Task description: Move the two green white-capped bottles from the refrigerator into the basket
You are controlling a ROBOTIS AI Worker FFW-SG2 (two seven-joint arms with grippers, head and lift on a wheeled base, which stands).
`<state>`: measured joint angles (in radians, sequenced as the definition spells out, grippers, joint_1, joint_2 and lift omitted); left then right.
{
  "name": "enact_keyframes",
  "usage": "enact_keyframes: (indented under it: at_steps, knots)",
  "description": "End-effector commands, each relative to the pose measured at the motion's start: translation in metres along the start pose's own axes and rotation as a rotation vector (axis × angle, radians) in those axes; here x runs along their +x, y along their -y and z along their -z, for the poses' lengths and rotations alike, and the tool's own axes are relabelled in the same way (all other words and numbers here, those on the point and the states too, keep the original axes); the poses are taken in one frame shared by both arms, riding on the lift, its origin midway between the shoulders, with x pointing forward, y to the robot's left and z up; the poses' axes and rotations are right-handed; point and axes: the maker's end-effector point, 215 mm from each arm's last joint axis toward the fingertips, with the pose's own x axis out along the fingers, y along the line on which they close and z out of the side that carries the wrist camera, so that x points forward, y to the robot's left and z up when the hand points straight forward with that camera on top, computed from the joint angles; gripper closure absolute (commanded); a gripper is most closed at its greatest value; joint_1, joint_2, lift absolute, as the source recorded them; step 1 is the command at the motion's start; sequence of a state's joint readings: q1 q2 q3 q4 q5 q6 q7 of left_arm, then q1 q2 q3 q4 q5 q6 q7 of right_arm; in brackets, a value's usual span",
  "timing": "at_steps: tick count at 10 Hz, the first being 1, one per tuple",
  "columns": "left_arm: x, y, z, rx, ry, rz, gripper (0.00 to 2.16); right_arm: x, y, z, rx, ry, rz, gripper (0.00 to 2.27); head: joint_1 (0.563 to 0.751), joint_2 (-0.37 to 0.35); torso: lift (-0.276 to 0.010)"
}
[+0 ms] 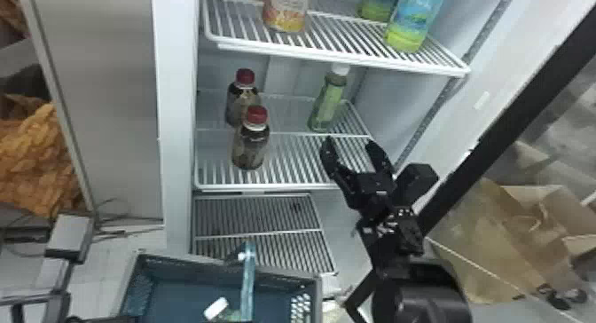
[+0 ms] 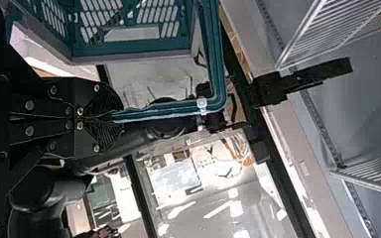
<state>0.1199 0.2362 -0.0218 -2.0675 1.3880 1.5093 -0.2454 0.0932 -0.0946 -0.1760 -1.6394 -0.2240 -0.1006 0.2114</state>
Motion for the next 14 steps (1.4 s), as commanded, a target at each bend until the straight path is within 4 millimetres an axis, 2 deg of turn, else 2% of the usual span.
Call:
enact_keyframes:
  at_steps: [1, 5, 7, 10, 14]
  knots:
    - [0.000, 0.000, -0.002, 0.001, 0.005, 0.000, 1.16, 0.013, 0.004, -0.003, -0.005, 0.011, 0.006, 0.12, 0.695, -0.350, -0.263]
    - [0.001, 0.001, -0.002, 0.000, 0.002, 0.005, 1.16, 0.047, -0.006, -0.002, 0.005, 0.012, -0.010, 0.12, 0.695, -0.350, -0.263]
    - [0.002, 0.002, -0.001, 0.000, 0.000, 0.008, 1.16, 0.058, -0.011, -0.002, 0.003, 0.013, -0.010, 0.12, 0.695, -0.350, -0.263]
    - [0.003, 0.004, -0.002, 0.005, -0.002, 0.012, 1.16, 0.079, -0.009, -0.017, -0.033, 0.036, 0.024, 0.11, 0.695, -0.350, -0.263]
    - [0.002, 0.004, -0.004, 0.007, -0.002, 0.013, 1.16, 0.102, 0.001, -0.024, -0.041, 0.037, 0.053, 0.10, 0.695, -0.350, -0.263]
